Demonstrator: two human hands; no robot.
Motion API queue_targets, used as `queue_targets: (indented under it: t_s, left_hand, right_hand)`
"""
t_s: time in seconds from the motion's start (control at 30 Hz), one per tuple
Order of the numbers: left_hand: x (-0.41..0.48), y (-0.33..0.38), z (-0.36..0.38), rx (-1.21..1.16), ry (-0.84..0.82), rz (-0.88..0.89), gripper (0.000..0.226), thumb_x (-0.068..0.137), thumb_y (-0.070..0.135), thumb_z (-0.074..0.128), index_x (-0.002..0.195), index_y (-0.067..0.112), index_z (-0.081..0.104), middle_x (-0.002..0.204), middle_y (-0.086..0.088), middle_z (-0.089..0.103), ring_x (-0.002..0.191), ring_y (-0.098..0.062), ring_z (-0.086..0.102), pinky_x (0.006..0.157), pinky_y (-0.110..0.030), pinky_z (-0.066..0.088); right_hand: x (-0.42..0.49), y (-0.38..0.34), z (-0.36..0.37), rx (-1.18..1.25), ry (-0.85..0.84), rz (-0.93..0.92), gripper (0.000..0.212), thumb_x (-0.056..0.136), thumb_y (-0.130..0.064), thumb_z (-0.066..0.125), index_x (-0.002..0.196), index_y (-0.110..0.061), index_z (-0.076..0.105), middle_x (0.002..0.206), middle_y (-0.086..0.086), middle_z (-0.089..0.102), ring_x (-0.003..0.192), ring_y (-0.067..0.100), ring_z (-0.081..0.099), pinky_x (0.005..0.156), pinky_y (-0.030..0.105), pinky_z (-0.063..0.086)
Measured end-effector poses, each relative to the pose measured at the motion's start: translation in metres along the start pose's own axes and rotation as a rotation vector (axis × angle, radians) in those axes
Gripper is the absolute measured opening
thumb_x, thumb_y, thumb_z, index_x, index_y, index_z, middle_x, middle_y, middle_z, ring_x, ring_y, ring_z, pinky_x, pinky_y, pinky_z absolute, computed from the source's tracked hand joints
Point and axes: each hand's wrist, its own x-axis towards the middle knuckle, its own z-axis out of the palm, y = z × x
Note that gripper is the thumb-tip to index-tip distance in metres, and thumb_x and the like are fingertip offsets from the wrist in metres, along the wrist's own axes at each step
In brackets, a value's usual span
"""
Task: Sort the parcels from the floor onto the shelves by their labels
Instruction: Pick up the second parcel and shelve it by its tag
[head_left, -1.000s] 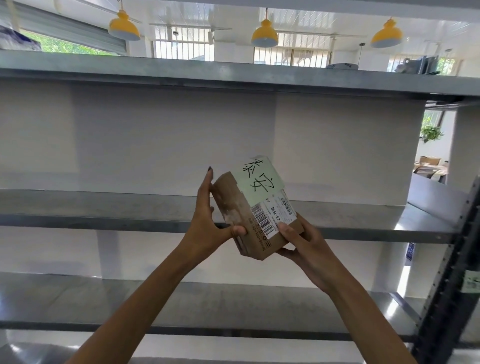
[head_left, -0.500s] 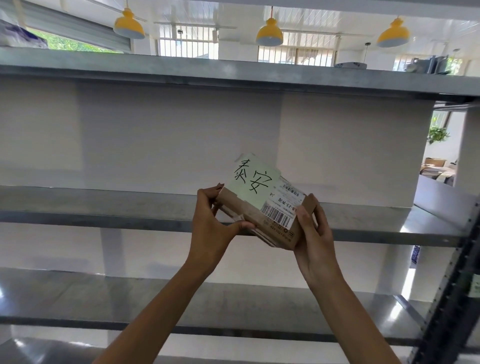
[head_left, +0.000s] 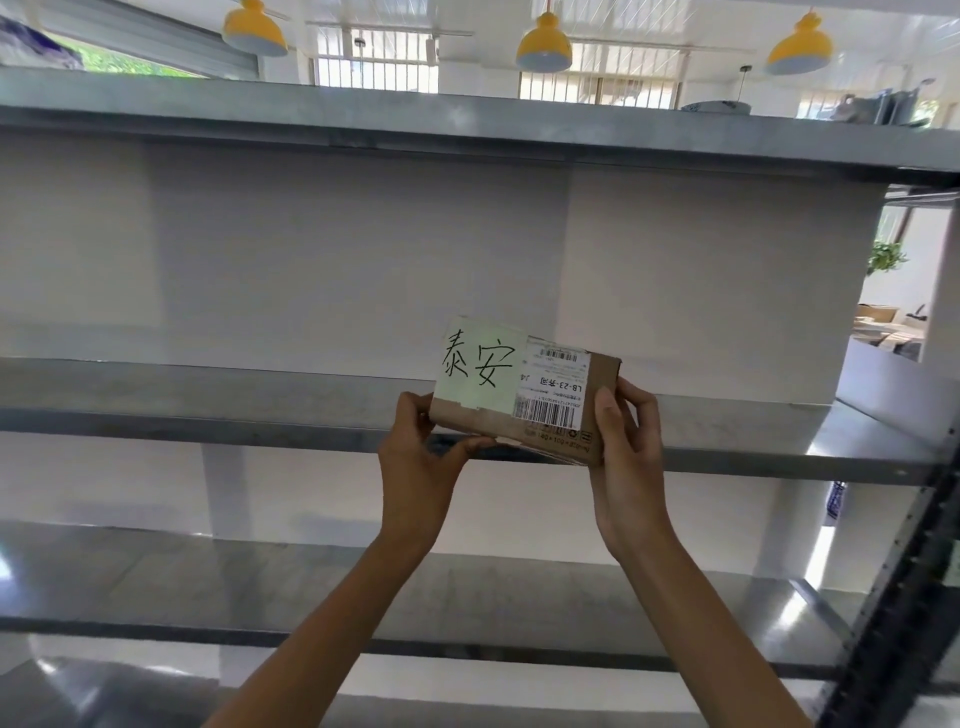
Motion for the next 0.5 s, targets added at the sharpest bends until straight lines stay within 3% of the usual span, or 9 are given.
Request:
queue_targets:
  t_s: [0.1, 0.23, 0.37, 0.5]
  left_hand:
    - [0.000, -0.003, -0.003, 0.032, -0.097, 0.019, 0.042, 0.075, 0.026, 0.073, 0.108, 0.020, 0.048, 0.118, 0.012, 0.061, 0.106, -0.006, 0.059, 0.089, -0.016, 0.049]
    - [-0.004, 0.005, -0.001, -0.114, -0.145, -0.026, 0.036, 0.074, 0.048, 0.058, 0.103, 0.029, 0.048, 0.113, 0.020, 0.060, 0.107, -0.001, 0.060, 0.082, -0.012, 0.051]
    - [-0.002, 0.008, 0.006, -0.204, -0.113, -0.050, 0.041, 0.080, 0.043, 0.055, 0.113, 0.021, 0.046, 0.122, 0.008, 0.060, 0.112, -0.006, 0.060, 0.088, -0.017, 0.053]
    - [0.004, 0.006, 0.011, -0.207, -0.109, -0.073, 0.032, 0.090, 0.032, 0.052, 0.117, 0.019, 0.041, 0.125, 0.007, 0.057, 0.112, -0.008, 0.057, 0.083, -0.010, 0.051]
  right_hand:
    - [0.004, -0.001, -0.006, -0.057, 0.014, -0.021, 0.040, 0.090, -0.032, 0.051, 0.127, -0.019, 0.048, 0.124, 0.003, 0.063, 0.114, 0.018, 0.061, 0.093, 0.035, 0.054]
    - [0.009, -0.002, -0.010, -0.080, 0.026, -0.050, 0.046, 0.089, -0.034, 0.050, 0.133, -0.020, 0.048, 0.126, 0.003, 0.062, 0.114, 0.016, 0.061, 0.089, 0.030, 0.055]
    - [0.017, -0.001, -0.011, -0.095, 0.027, -0.052, 0.040, 0.096, -0.026, 0.046, 0.135, -0.020, 0.048, 0.127, 0.003, 0.062, 0.113, 0.015, 0.061, 0.081, 0.023, 0.055]
    - [0.026, 0.002, -0.009, -0.186, 0.040, -0.052, 0.039, 0.096, -0.027, 0.047, 0.135, -0.026, 0.051, 0.123, -0.005, 0.065, 0.112, 0.012, 0.062, 0.083, 0.022, 0.056]
